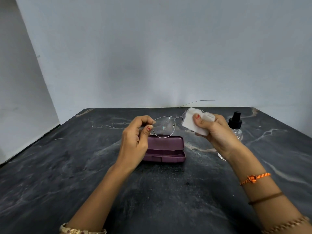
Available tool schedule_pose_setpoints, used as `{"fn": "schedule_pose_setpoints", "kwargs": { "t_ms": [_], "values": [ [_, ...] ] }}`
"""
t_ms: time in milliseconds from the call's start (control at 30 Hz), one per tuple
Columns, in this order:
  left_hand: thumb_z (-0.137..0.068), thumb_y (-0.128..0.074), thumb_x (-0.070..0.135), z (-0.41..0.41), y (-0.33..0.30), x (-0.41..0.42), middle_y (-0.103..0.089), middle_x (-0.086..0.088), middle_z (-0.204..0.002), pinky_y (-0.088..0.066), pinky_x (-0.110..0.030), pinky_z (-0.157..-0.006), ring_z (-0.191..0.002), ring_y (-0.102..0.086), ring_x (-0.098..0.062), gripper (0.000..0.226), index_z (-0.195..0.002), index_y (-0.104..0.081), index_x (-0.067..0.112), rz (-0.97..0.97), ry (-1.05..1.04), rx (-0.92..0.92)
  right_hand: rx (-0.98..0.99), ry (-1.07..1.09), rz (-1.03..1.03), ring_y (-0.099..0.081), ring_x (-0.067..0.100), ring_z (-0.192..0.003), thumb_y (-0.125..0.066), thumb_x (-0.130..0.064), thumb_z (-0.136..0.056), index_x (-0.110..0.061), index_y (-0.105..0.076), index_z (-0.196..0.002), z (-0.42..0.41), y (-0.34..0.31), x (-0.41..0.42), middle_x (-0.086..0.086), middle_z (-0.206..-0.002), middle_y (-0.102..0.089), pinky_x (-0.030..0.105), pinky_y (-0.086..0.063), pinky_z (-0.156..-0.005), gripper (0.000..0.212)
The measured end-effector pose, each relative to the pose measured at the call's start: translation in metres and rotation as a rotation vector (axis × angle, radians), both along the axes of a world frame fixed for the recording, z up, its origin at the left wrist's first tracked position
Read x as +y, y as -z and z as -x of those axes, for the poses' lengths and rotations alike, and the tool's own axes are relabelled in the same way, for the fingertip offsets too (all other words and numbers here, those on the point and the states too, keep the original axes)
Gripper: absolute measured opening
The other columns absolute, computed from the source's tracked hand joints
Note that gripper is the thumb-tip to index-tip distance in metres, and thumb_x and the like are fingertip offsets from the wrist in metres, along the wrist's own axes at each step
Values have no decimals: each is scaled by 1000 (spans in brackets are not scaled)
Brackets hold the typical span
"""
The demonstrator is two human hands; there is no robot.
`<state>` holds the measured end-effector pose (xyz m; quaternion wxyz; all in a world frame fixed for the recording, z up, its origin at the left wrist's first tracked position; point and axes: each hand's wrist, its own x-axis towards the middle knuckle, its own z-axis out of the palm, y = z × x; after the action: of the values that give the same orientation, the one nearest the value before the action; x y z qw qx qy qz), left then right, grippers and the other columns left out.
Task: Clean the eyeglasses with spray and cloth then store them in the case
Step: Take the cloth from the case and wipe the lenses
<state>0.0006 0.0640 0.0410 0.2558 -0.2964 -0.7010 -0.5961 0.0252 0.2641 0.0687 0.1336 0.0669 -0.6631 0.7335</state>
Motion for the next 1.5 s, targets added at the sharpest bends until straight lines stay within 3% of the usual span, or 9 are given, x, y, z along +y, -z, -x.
{"fn": "schedule_pose_setpoints", "kwargs": {
  "t_ms": [167, 267, 433, 533, 733, 900, 1100, 1267, 1500],
  "values": [
    [-87, -49, -1, -3, -2, 3, -59, 11, -83, -47, -11, -71, -73, -55, 7, 32, -83, -56, 30, -29, 56, -79, 23, 95, 149, -59, -1, -51, -55, -22, -87, -12, -62, -79, 4, 1, -3, -10, -55, -66, 12, -45, -45, 15],
    [-87, -49, 0, -6, -2, 6, -59, 9, -84, -48, -8, -72, -74, -55, 6, 30, -82, -56, 29, -28, 98, -115, 16, 176, 296, -63, 3, -56, -56, -23, -87, -12, -59, -80, 5, 1, -3, -8, -57, -69, 14, -48, -45, 13],
    [-88, -50, 6, -7, 0, 8, -58, 10, -81, -48, -15, -72, -73, -53, 0, 26, -81, -56, 30, -52, 72, -173, -75, 236, 458, -58, 14, -67, -55, -23, -88, -10, -53, -88, 8, 3, -4, 4, -81, -62, 15, -48, -42, 13],
    [-88, -50, 7, -6, 2, 9, -57, 11, -80, -48, -20, -73, -70, -52, 6, 25, -81, -56, 30, -76, 49, -190, -100, 245, 490, -59, 14, -63, -53, -22, -90, -12, -53, -88, 8, 4, -3, 6, -82, -61, 15, -48, -41, 11],
    [-86, -52, 10, -1, -2, 5, -61, 12, -80, -49, -22, -73, -76, -56, -5, 23, -80, -58, 30, -249, -14, -143, -89, 188, 625, -60, 12, -55, -48, -24, -92, -16, -54, -87, 5, 3, -1, 6, -84, -60, 15, -46, -42, 11],
    [-87, -52, 10, 0, -3, 2, -66, 24, -75, -50, -12, -69, -72, -57, 8, 24, -80, -58, 32, -323, -56, -92, -63, 81, 576, -65, 10, -50, -47, -29, -93, -17, -55, -89, 3, 4, -18, 5, -83, -62, 17, -48, -44, 15],
    [-87, -52, 9, -8, 0, 12, -61, 14, -82, -50, -19, -73, -74, -56, 5, 24, -82, -57, 31, -307, -58, -90, -87, -11, 424, -66, 9, -52, -43, -33, -93, -19, -56, -88, 2, 15, -45, -1, -67, -71, 18, -50, -44, 20],
    [-87, -52, 6, -15, 3, 19, -59, 13, -84, -46, -9, -71, -76, -55, 6, 26, -83, -54, 32, -209, -79, -63, -104, -81, 486, -66, 8, -55, -39, -35, -94, -20, -59, -88, 2, 23, -58, -4, -65, -72, 21, -51, -46, 26],
    [-85, -52, 3, -20, 4, 20, -57, 7, -86, -48, -17, -73, -83, -57, -12, 30, -85, -51, 33, -116, -120, -15, -99, -174, 527, -64, 7, -60, -34, -40, -95, -20, -62, -95, 2, 27, -63, -6, -72, -74, 22, -51, -51, 34]
  ]
}}
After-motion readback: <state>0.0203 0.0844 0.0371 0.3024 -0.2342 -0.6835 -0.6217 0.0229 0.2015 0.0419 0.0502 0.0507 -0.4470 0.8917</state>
